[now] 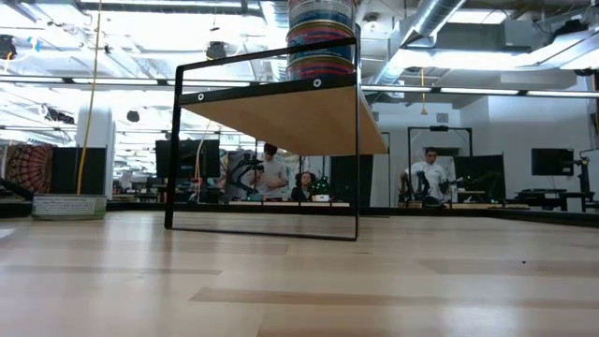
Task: Stack canned seafood by type on shelf
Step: Stack the blue tuna can on top of the blue tuna can on the shelf
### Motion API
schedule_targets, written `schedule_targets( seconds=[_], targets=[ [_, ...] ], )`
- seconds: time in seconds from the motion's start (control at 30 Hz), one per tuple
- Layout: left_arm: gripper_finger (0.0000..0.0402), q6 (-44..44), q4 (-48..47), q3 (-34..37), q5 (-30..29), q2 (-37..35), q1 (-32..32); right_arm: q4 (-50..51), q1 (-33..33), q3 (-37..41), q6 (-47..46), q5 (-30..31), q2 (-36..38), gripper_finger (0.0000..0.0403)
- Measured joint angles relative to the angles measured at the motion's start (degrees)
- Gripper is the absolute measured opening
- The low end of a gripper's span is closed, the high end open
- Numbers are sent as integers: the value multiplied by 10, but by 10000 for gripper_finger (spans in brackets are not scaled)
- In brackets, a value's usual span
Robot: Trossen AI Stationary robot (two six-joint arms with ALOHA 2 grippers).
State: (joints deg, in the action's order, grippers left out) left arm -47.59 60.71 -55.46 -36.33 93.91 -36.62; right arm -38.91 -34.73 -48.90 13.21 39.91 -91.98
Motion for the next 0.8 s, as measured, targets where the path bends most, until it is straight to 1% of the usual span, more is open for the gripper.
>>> schedule_targets(
  seconds=[0.23,0.37,0.57,0.67,0.8],
  targets=[
    [137,47,-28,0,3,0,23,-47,-10,0,65,-1,0,282],
    [137,77,-49,0,16,0,31,-59,-13,0,70,-1,0,282],
    [137,80,-64,0,15,0,32,-61,-16,0,87,-1,0,277],
    [138,85,-75,0,14,0,32,-62,-17,0,92,-1,0,258],
    [141,94,-89,0,11,0,32,-61,-17,0,93,-1,0,205]
  ],
)
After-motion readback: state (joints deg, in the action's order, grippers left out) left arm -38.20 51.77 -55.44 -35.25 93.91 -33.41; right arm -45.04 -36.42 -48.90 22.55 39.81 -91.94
